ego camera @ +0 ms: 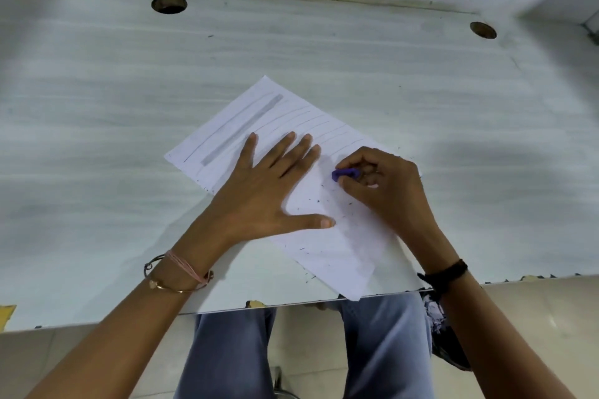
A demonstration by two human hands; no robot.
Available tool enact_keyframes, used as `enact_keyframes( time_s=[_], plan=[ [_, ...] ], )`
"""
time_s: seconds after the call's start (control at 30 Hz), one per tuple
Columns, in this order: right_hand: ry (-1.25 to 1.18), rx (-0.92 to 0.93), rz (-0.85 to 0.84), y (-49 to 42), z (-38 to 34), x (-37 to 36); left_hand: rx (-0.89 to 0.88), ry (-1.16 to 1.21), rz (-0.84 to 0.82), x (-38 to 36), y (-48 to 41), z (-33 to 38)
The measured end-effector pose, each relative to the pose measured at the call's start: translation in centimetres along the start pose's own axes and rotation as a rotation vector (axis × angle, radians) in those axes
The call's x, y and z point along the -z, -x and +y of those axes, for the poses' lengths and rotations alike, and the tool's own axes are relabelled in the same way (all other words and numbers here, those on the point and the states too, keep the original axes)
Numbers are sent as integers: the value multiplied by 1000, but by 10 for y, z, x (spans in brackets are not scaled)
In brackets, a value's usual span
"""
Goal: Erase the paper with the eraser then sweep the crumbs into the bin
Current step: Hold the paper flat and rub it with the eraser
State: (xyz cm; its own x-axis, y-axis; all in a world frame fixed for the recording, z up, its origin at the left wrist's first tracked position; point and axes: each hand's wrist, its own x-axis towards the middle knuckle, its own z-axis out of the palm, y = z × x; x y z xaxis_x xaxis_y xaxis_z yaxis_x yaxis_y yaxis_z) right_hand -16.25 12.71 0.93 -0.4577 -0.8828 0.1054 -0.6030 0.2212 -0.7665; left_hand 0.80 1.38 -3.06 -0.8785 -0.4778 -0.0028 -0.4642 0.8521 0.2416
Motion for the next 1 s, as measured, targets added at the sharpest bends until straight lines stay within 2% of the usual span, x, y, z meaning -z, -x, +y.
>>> enact_keyframes(
  time_s=[0.07,0.2,0.37,0.47,0.6,0.73,0.77,0.87,0.93,1.0],
  plan=[
    [-17,-6,43,1,-3,-4,6,18,8,0,-1,1],
    [10,81,-116,14,-16,-16,-11,-4,20,-3,-2,-1],
    [100,102,7,0,-13,-11,-5,32,31,-2,-3,0],
    [120,141,-124,13,-23,-18,-14,-4,25,-4,-4,-1],
    [114,87,43,-8,-10,-5,-11,38,40,-4,-3,-1],
    [167,190,-151,15,-24,-20,-26,-13,45,-5,-5,-2],
    [153,179,-147,12,-21,-17,-24,-9,47,-5,-5,-2],
    [115,109,44,-10,-7,0,-11,19,42,-4,-3,-1],
    [145,160,-21,-3,-15,-6,-15,13,52,-5,-3,-1],
    [142,215,-181,14,-24,-17,-31,7,62,-6,-4,-2]
  ],
)
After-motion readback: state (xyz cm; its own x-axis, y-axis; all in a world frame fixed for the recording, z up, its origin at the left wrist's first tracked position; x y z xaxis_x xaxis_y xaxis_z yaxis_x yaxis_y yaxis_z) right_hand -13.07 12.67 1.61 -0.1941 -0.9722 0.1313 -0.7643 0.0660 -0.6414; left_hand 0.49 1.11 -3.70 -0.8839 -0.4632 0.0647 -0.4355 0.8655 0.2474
